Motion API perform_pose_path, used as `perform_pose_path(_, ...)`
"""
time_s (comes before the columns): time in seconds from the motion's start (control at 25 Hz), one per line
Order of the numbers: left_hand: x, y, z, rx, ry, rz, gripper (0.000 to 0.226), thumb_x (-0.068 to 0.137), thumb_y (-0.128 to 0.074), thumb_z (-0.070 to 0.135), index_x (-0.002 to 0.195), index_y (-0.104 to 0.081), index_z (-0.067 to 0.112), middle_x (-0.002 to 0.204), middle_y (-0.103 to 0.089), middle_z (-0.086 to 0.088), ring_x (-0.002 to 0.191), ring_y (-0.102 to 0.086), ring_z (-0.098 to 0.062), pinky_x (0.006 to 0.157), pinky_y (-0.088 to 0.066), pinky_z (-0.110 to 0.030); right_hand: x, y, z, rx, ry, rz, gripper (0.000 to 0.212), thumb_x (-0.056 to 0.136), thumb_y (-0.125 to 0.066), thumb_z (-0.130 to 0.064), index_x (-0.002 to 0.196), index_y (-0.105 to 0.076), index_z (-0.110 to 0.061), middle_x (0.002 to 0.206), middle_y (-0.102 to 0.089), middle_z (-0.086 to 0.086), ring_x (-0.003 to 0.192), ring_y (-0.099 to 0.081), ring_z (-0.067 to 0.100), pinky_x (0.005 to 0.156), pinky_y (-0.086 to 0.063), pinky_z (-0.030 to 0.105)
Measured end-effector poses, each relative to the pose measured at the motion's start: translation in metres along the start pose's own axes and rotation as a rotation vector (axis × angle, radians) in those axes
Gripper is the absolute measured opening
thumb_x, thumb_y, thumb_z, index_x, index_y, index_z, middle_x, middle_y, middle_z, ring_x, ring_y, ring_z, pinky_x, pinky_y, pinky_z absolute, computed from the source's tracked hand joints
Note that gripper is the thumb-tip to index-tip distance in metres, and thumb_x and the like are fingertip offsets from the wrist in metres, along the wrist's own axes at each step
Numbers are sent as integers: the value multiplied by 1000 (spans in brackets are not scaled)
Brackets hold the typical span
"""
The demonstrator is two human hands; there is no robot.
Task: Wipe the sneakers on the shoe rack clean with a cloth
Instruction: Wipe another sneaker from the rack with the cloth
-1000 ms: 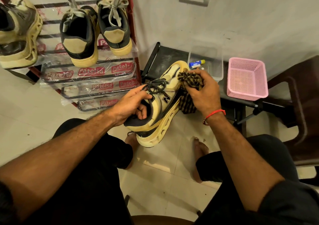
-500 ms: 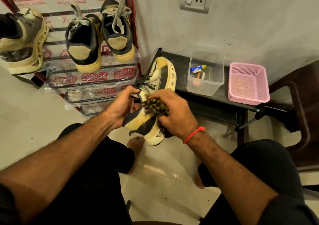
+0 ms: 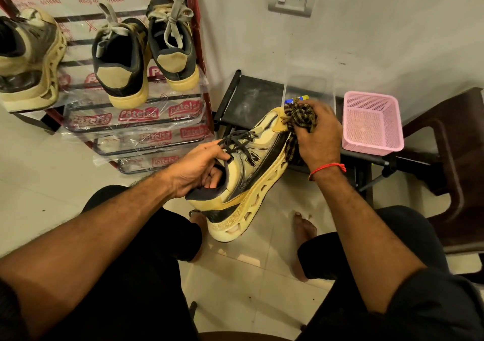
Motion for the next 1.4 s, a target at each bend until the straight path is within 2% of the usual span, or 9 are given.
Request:
perform_pose_path(0.08, 1, 3, 0, 13, -24, 28, 14, 101, -41, 5, 93, -53, 6, 44, -53, -5, 25, -43, -11, 26, -26, -16, -2, -2, -1, 7, -21, -34, 36, 84, -74, -6, 119, -66, -11, 118, -64, 5, 109, -56, 10, 93, -39, 1)
perform_pose_path(0.2, 5, 15, 4, -54, -87, 101, 21, 99, -41, 5, 115, -53, -1, 67, -55, -17, 26, -42, -11, 26, -24, -15, -30, -25, -29, 22, 57, -274, 36, 84, -73, -5, 118, -66, -14, 118, -61, -1, 111, -52, 7, 99, -42, 10)
perform_pose_path(0.44, 5, 34, 8, -94, -131, 207, 13, 100, -39, 10, 94, -50, 13, 41, -47, 1, 29, -40, -10, 32, -28, -19, -86, -59, -82, 141, 406, -611, 35, 81, -79, -19, 114, -69, -13, 114, -65, 2, 109, -58, 11, 100, -47, 23)
perform_pose_path(0.64, 8, 23, 8, -201, -81, 34, 9, 98, -60, 22, 103, -63, 16, 84, -70, -2, 72, -65, -11, 61, -54, -22, -72, -44, -66, 179, 252, -534, 37, 80, -79, -20, 115, -68, -14, 114, -66, 0, 109, -58, 7, 101, -46, 20)
perform_pose_path(0.8, 5, 15, 10, -169, -89, -28, 25, 95, -63, 6, 119, -62, 13, 94, -75, -4, 74, -73, -14, 53, -55, -22, -53, -35, -46, 177, 40, -442, 41, 81, -76, -12, 120, -65, -21, 116, -60, -9, 105, -53, -6, 95, -43, 9)
perform_pose_path(0.92, 7, 22, 10, -215, -84, 32, 17, 97, -63, 18, 113, -65, 13, 98, -74, -8, 72, -71, -17, 58, -59, -29, -43, -31, -27, 311, -195, -438, 44, 84, -72, -9, 123, -61, -26, 118, -61, -9, 108, -59, 2, 93, -53, 21)
perform_pose_path(1.12, 14, 29, 12, -642, -99, 32, 33, 98, -59, 23, 129, -61, 9, 115, -69, -9, 100, -70, -20, 93, -58, -36, -62, -35, -43, 656, -282, -213, 30, 88, -67, -1, 114, -67, -14, 112, -70, 0, 107, -66, 12, 91, -56, 31)
perform_pose_path(1.28, 8, 14, 15, -263, -98, 0, 61, 90, -68, 17, 147, -46, 8, 115, -74, -5, 100, -73, -16, 85, -60, -28, -88, -55, -28, 863, -559, -48, 26, 87, -66, 2, 110, -69, -11, 105, -74, 7, 103, -70, 22, 92, -57, 40)
perform_pose_path(1.4, 10, 13, 16, 346, -142, 14, 101, 82, -80, 35, 161, -17, 26, 152, -50, 1, 135, -54, -14, 106, -51, -38, -85, -57, -17, 953, -716, 35, 23, 87, -65, 4, 106, -70, -8, 101, -74, 10, 98, -70, 25, 87, -58, 40)
Point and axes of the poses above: each hand's wrist, its own x-axis towards the middle knuckle, its own y-axis out of the back of the hand, z = x × y, the point moved 6 cm from there along x, towards the middle knuckle
